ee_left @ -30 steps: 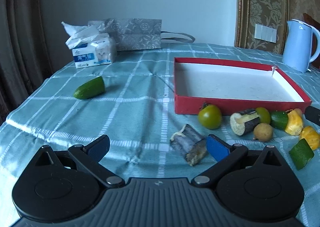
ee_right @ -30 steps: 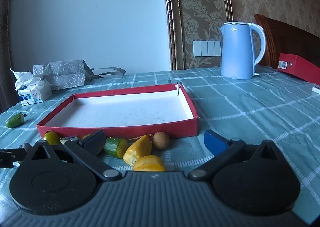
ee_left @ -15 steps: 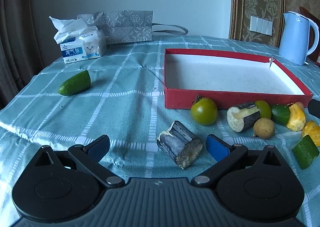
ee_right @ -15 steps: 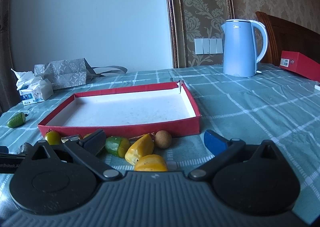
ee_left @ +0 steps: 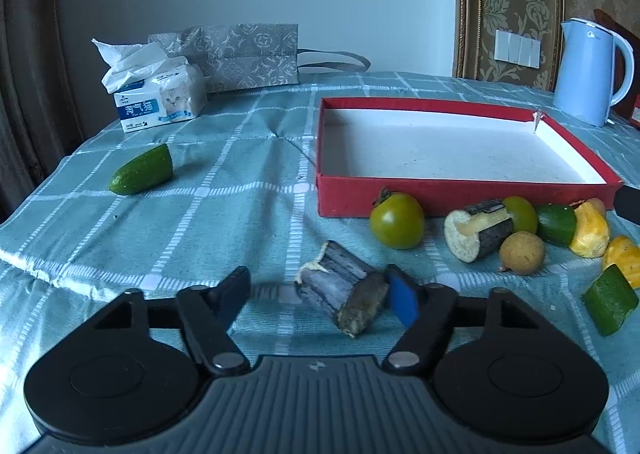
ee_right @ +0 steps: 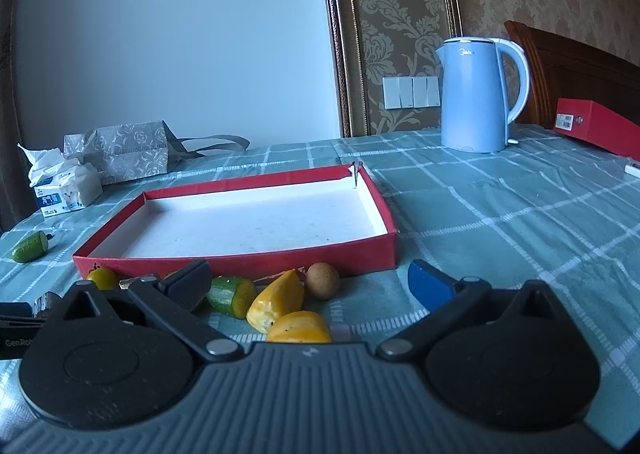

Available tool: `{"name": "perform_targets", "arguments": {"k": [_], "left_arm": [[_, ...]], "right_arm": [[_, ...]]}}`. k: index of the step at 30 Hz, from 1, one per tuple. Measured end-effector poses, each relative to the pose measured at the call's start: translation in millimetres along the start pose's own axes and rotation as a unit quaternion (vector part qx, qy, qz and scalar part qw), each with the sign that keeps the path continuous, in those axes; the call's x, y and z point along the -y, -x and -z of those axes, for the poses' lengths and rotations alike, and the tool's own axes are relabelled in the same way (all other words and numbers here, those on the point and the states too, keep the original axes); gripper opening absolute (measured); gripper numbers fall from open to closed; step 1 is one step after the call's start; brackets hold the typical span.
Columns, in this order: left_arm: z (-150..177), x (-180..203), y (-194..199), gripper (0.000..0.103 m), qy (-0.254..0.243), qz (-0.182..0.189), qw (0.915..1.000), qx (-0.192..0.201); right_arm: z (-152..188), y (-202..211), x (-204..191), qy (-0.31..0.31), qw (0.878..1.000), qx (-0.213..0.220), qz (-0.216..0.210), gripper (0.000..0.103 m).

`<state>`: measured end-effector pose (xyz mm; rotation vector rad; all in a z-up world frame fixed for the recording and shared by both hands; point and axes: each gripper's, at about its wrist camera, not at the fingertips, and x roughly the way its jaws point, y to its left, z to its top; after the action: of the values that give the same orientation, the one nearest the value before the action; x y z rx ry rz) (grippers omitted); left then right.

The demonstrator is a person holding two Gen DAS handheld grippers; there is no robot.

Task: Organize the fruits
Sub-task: 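Approach the dark eggplant chunk and close the left gripper on it, then hold the eggplant chunk in the left gripper while the right gripper grasps a green cucumber piece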

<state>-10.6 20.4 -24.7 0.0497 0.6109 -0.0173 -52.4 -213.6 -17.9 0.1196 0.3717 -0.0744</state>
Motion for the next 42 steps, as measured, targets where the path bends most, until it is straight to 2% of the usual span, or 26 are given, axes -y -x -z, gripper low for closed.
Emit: {"name": "perform_targets", "arguments": {"k": [6, 10, 16, 19, 21, 24, 29, 31, 32, 39, 42], "left_arm": [[4.3, 6.4, 3.9, 0.045, -0.014, 0.019, 0.9996, 0.016], [4.5, 9.5, 3.8, 0.045, -0.023, 0.012, 0.9995, 0.021], [3.9, 6.5, 3.5, 0.045, -0.009, 0.022, 0.9996, 0.018], [3.9, 6.7, 3.3, 0.045, -0.013, 0.018, 0.9996, 0.019], [3.9, 7.0, 3.4, 0.045, -0.016, 0.016, 0.9996, 0.019], [3.7, 6.1, 2.9, 0.045, -0.016, 0.018, 0.9995, 0.019], [4.7, 8.7, 3.1, 0.045, -0.025, 0.011, 0.9994, 0.023], [5.0, 8.9, 3.0, 0.045, -0.025, 0.011, 0.9994, 0.023], [5.0, 8.8, 3.0, 0.045, -0.025, 0.011, 0.9994, 0.023], [5.6, 9.6, 3.2, 0.045, -0.025, 0.011, 0.9994, 0.024], [5.6, 9.6, 3.1, 0.045, -0.024, 0.011, 0.9994, 0.023]], "right_arm": [[-0.3, -1.0, 5.8, -0.018, 1.0, 0.001, -0.008, 0.103], [-0.7, -5.7, 12.3, -0.039, 0.999, -0.013, -0.009, 0.103], [-0.1, -11.9, 37.0, -0.095, 0.994, -0.045, -0.022, 0.103], [1.2, -9.9, 48.6, -0.102, 0.994, -0.042, -0.005, 0.103], [0.7, -10.6, 55.2, -0.11, 0.993, -0.048, -0.008, 0.103], [-0.3, -2.0, 52.8, -0.081, 0.994, -0.066, -0.03, 0.103], [7.9, 27.3, 24.2, 0.025, 0.998, -0.034, -0.041, 0.103], [10.4, 29.1, 15.1, 0.052, 0.997, -0.029, -0.049, 0.099], [11.8, 28.5, 11.3, 0.059, 0.996, -0.034, -0.056, 0.095], [14.2, 32.8, -6.4, 0.083, 0.992, -0.042, -0.083, 0.094], [14.1, 32.2, -13.1, 0.099, 0.99, -0.047, -0.088, 0.088]]}}
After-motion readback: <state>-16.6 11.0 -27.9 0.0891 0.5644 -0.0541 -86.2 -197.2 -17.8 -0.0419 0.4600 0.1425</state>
